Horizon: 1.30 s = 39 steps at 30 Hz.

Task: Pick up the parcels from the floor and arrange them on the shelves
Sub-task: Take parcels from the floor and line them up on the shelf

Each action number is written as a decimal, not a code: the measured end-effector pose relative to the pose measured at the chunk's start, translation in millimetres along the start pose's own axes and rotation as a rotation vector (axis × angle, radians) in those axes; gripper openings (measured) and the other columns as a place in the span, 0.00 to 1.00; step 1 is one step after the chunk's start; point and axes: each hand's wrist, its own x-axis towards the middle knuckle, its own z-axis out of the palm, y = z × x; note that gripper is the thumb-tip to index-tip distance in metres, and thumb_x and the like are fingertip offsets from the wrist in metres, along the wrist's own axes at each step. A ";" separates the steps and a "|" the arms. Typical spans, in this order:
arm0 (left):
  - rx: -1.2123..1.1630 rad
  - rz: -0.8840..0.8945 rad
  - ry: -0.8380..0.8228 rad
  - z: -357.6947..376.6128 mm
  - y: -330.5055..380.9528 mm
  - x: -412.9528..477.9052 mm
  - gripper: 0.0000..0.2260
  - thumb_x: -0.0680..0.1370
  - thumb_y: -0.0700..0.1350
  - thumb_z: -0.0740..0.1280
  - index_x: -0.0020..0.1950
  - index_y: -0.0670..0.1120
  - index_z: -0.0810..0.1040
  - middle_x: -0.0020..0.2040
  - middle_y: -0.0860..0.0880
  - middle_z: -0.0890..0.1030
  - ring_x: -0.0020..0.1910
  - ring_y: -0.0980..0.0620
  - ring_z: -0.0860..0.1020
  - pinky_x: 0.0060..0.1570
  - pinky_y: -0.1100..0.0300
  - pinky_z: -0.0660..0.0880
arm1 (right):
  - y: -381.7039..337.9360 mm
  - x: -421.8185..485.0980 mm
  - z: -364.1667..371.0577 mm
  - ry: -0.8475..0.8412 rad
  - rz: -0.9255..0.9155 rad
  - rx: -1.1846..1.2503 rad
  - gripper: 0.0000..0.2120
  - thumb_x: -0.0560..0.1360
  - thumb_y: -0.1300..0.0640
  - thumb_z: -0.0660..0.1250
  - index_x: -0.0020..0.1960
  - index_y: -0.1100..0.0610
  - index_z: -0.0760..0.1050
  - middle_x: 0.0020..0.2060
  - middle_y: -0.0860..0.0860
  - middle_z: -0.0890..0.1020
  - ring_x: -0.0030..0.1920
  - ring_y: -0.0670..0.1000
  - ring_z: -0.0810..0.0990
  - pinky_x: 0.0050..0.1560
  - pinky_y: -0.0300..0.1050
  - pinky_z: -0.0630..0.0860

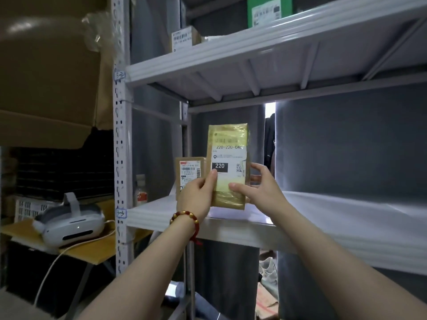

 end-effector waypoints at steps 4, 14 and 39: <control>0.218 0.061 0.079 15.7 -4.3 22.0 0.17 0.82 0.58 0.56 0.58 0.49 0.77 0.53 0.49 0.82 0.51 0.48 0.79 0.53 0.51 0.77 | 13.3 29.6 4.9 0.031 0.044 -0.045 0.44 0.63 0.50 0.82 0.71 0.52 0.62 0.55 0.45 0.79 0.56 0.49 0.80 0.61 0.55 0.77; 0.660 -0.075 -0.079 37.4 -62.2 57.8 0.22 0.74 0.60 0.67 0.62 0.48 0.72 0.57 0.47 0.76 0.55 0.46 0.76 0.54 0.48 0.78 | 60.8 69.6 25.7 0.023 0.258 -0.263 0.34 0.66 0.50 0.80 0.65 0.56 0.65 0.58 0.50 0.78 0.52 0.49 0.80 0.46 0.42 0.79; 0.862 -0.022 -0.049 29.4 -74.5 74.1 0.18 0.80 0.57 0.57 0.57 0.46 0.79 0.56 0.45 0.79 0.61 0.42 0.72 0.55 0.51 0.74 | 69.0 72.3 29.9 -0.066 0.098 -0.731 0.10 0.74 0.53 0.71 0.53 0.55 0.83 0.51 0.49 0.83 0.55 0.51 0.79 0.52 0.42 0.72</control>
